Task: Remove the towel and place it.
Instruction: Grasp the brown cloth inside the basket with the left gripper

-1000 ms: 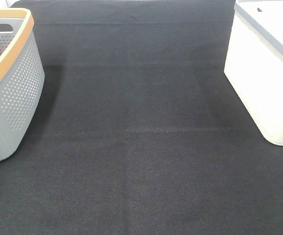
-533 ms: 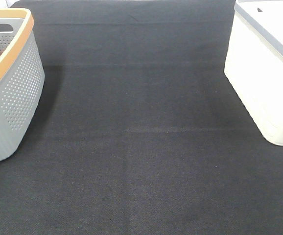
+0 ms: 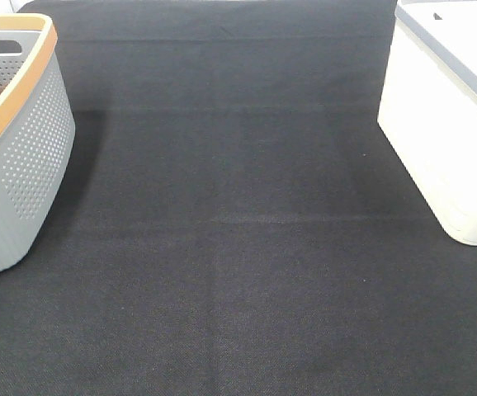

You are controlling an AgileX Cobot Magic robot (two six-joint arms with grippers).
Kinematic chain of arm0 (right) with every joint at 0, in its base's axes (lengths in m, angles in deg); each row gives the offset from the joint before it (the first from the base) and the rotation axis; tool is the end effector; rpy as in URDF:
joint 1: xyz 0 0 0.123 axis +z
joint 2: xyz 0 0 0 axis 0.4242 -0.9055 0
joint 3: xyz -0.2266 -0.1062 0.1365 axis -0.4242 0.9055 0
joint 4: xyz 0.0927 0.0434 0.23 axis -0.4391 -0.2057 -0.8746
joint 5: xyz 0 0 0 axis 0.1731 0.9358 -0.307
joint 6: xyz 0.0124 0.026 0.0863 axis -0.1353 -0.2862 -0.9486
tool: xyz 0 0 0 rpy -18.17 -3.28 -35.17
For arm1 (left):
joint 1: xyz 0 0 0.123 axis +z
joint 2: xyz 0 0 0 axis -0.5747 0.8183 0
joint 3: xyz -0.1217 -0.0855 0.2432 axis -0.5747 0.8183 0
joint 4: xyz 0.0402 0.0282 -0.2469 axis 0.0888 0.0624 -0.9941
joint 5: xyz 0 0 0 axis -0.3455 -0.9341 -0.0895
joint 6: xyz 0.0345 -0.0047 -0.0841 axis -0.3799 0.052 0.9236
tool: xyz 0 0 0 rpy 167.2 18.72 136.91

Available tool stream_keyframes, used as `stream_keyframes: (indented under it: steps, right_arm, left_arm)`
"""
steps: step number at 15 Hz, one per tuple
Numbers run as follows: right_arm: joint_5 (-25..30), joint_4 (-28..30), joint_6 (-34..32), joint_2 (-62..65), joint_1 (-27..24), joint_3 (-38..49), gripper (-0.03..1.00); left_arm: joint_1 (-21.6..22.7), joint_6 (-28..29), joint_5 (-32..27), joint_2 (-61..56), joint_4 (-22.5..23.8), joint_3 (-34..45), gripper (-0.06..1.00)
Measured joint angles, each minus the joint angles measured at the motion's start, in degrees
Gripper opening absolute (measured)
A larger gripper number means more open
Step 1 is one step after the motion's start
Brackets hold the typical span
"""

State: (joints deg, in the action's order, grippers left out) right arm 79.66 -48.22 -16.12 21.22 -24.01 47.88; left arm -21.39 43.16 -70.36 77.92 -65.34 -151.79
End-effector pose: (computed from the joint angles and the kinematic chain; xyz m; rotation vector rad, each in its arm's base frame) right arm -0.0076 0.0122 0.2791 -0.1760 2.0216 0.1064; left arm 0.4893 0.1066 0.2187 -0.9356 2.4828 -0.2702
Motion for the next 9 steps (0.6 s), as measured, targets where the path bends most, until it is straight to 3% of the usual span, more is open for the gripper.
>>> stream_keyframes:
  steps: [9]
  right_arm:
    - [0.00, 0.00, 0.00, 0.00, 0.00, 0.00, 0.76]
  left_arm:
    - [0.00, -12.20, -5.50, -6.82, -0.57, -0.17, 0.00]
